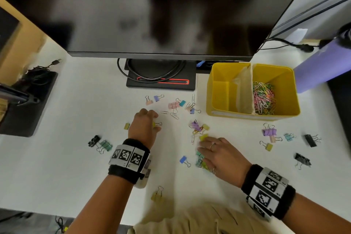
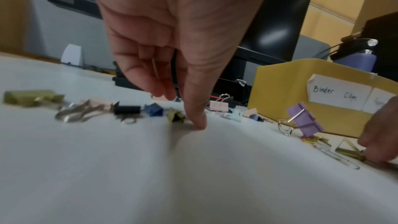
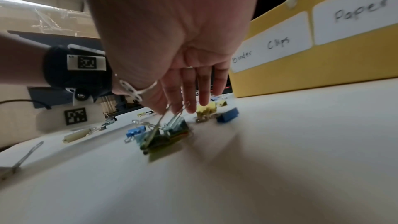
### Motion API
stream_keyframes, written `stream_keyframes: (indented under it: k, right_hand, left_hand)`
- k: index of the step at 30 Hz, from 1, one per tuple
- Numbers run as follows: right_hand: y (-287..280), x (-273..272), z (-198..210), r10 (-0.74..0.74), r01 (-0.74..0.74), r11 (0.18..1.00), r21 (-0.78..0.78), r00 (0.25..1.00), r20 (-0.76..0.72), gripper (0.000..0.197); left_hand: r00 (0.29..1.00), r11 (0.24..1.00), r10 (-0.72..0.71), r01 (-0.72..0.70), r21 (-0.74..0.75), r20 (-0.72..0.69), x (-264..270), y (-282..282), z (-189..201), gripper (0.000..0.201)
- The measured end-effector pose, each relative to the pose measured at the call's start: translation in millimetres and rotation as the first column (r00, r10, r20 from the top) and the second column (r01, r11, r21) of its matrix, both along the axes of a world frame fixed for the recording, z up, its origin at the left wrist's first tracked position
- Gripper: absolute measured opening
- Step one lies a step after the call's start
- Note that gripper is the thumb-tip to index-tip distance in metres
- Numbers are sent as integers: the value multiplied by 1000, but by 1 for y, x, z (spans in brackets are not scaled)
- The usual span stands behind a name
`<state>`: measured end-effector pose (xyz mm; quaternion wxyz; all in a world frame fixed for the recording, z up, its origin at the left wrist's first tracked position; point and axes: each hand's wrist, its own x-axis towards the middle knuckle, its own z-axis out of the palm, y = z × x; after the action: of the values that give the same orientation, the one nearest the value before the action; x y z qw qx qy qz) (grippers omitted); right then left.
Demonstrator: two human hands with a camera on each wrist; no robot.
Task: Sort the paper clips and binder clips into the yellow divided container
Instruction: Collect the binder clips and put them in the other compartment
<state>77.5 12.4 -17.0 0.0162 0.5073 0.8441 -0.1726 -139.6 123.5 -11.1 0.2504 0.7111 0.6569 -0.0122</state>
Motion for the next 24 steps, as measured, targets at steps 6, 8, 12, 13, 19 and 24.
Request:
stream_keyframes:
  k: [6, 8, 12, 13, 19, 24]
  right_hand:
    - [24, -3, 12, -223, 252, 960, 121, 951, -216, 18]
    - [43, -12, 10, -308, 335, 935, 119, 930, -198, 17]
    - [73, -24, 0, -274, 262, 958, -119, 956, -107, 28]
    - [74, -23, 0, -270, 252, 955, -159, 957, -103, 31]
    - [28, 16, 13, -276, 262, 957, -128, 955, -108, 40]
    - [20, 21, 16, -187, 195, 976, -92, 978, 91, 33]
  left_hand:
    - [979, 979, -203, 204, 22, -30, 29, 5, 2, 39]
    - [950, 960, -281, 279, -32, -139, 41, 4, -1, 37]
    - [898, 940, -341, 329, -92, -277, 53, 0, -5, 28]
    - [891, 936, -351, 339, -91, -288, 53, -1, -6, 27]
    - [904, 931, -365, 359, -67, -223, 48, 2, -4, 29]
    - [920, 941, -332, 339, -1, -207, 42, -7, -6, 26]
